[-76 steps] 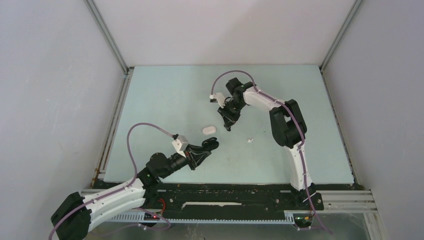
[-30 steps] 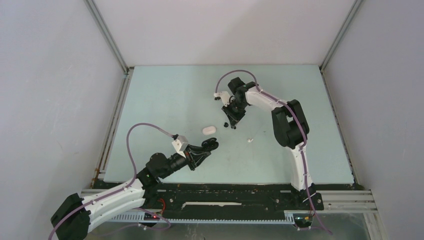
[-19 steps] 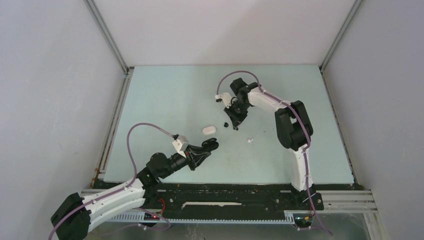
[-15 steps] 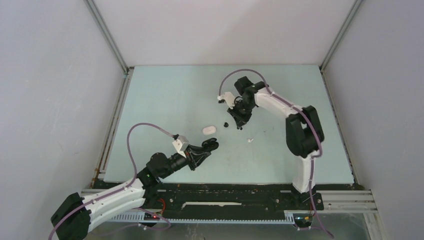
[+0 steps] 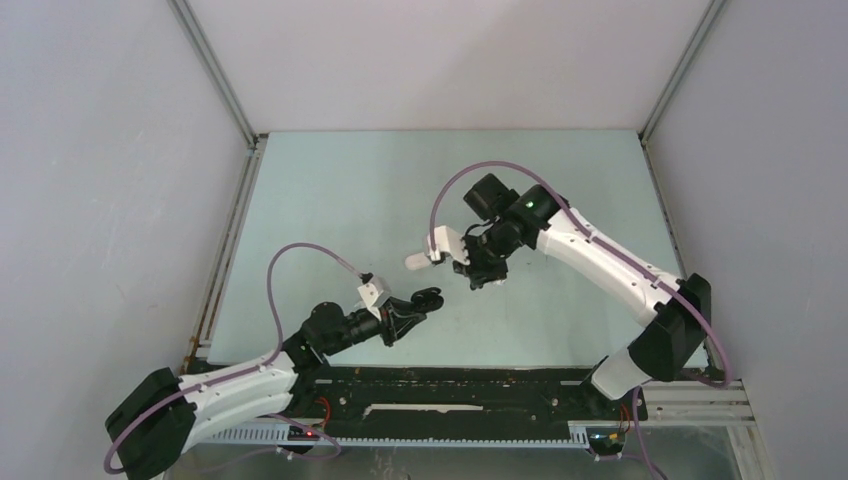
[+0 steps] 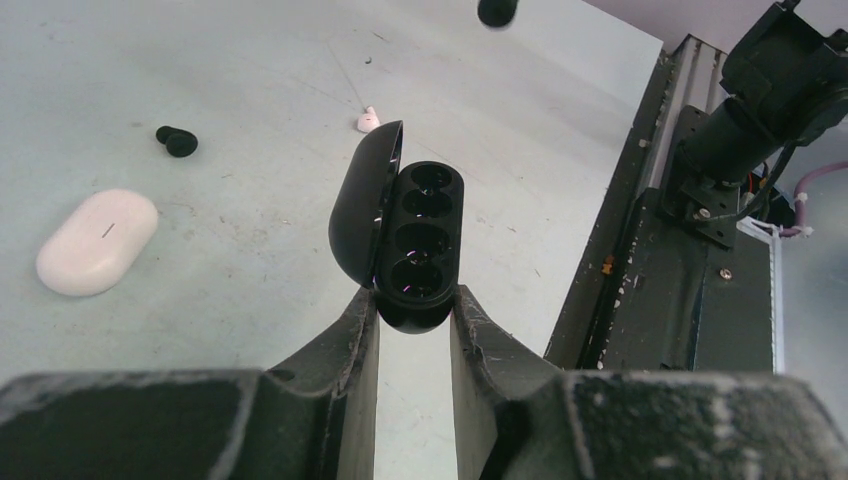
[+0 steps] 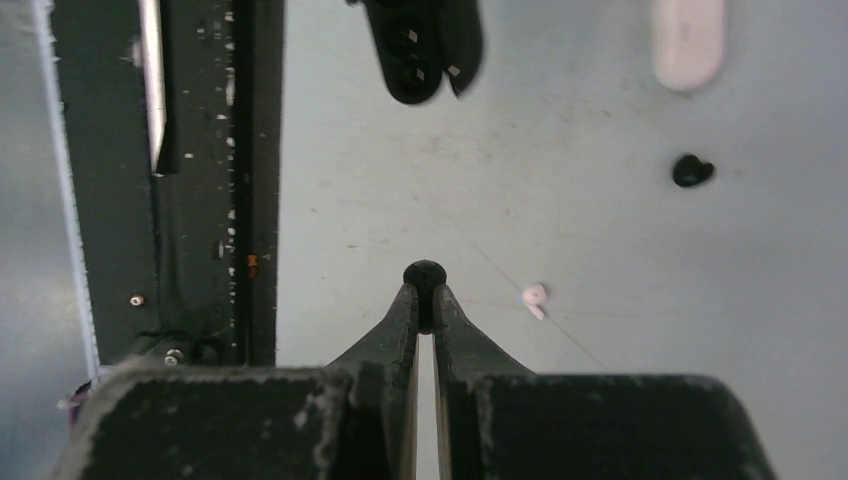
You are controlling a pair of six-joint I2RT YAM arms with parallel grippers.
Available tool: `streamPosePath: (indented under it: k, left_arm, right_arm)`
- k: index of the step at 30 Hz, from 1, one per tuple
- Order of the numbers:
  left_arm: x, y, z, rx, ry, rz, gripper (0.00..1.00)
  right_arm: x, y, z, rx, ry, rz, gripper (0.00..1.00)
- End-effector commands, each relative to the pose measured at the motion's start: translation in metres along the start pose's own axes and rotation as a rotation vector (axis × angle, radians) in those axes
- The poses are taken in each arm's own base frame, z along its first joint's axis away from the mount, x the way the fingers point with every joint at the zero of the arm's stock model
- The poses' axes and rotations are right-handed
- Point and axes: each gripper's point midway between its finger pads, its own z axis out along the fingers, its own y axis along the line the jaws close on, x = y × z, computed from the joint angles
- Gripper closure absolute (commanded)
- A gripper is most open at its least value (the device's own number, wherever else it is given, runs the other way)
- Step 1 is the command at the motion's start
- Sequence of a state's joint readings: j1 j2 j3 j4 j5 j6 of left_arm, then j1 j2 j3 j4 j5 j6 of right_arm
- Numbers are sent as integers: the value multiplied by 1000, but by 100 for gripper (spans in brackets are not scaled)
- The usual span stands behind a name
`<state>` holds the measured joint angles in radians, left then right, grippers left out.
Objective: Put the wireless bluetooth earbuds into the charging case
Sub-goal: Place the earbud in the charging case.
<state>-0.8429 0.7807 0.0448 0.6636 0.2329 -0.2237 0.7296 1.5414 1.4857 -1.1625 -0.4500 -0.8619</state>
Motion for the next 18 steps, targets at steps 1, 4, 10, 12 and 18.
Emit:
streamPosePath:
  k: [1, 4, 10, 12, 18]
  left_arm:
    - [-17, -12, 3, 74, -66, 64, 100]
    - [-16, -15, 3, 96, -66, 72, 100]
    - [-15, -20, 3, 123, -68, 89, 100]
    - [-14, -22, 3, 135, -68, 94, 99]
    - [-12, -25, 5, 153, -52, 102, 100]
  right_arm:
    - [-14, 28, 15, -113, 3, -31, 100]
    - [-29, 31, 24, -135, -12, -25, 100]
    - [-51, 29, 33, -193, -51, 56, 100]
    - [-57, 28, 34, -202, -67, 67, 100]
    - [-67, 30, 38, -233, -70, 74, 100]
